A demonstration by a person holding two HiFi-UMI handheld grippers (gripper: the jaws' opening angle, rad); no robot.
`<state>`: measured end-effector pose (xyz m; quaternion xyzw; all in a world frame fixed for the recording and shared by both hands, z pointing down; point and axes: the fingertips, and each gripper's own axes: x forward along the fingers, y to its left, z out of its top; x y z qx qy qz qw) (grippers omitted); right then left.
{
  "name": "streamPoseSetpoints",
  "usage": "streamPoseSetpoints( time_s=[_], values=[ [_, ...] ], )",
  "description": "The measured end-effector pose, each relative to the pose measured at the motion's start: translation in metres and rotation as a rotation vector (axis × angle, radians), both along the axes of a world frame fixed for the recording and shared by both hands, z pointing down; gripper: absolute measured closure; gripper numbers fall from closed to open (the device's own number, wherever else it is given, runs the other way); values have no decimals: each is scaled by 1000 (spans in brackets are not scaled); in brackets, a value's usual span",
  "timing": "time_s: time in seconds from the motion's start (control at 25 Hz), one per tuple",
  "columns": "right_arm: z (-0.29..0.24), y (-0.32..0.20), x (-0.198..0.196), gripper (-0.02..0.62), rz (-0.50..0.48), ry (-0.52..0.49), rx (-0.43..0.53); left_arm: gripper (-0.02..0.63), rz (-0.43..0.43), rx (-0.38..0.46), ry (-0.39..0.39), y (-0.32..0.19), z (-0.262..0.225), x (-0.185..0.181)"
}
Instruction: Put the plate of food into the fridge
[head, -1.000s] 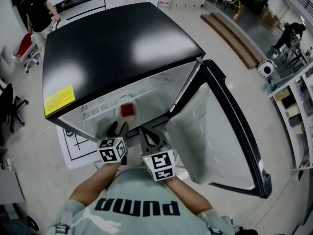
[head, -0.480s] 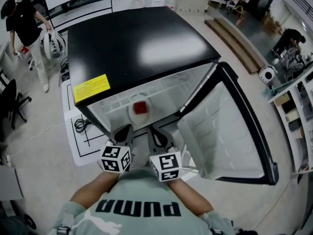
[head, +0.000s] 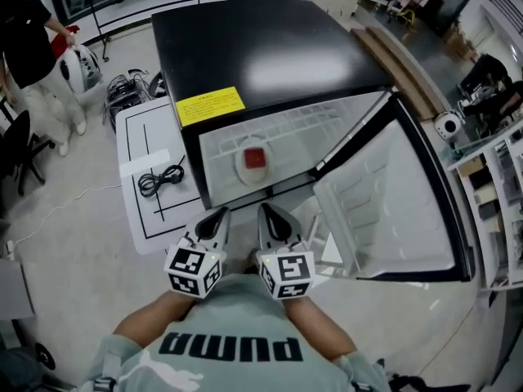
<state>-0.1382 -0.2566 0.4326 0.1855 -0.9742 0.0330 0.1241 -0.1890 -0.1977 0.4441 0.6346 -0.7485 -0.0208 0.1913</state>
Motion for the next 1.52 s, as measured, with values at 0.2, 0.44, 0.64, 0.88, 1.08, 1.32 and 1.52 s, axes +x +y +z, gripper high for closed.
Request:
streamPoseSetpoints(
  time_s=[0.2, 0.44, 0.64, 0.88, 1.08, 1.32, 1.52],
  values=[
    [-1, 31, 14, 591, 22, 16, 13, 600, 21, 14, -15, 32, -2, 12],
    [-7, 65, 33, 591, 49, 32, 35, 600, 49, 43, -27, 65, -9, 30],
    [-7, 88, 49, 591, 64, 56, 53, 600, 83, 43, -14, 83, -2, 46],
    [-7, 108, 63, 591, 69, 74, 44, 600, 110, 69, -1, 97, -5, 64],
    [-10, 119, 73, 591, 52, 71, 47, 600, 97, 94, -8, 106, -13, 72],
    [-11, 122, 99, 591, 18, 59, 55, 600, 104, 105, -3, 108, -17, 98],
    [-12, 123, 135, 591, -26, 51, 45, 600, 98, 70, -11, 110, -22, 140]
  ],
)
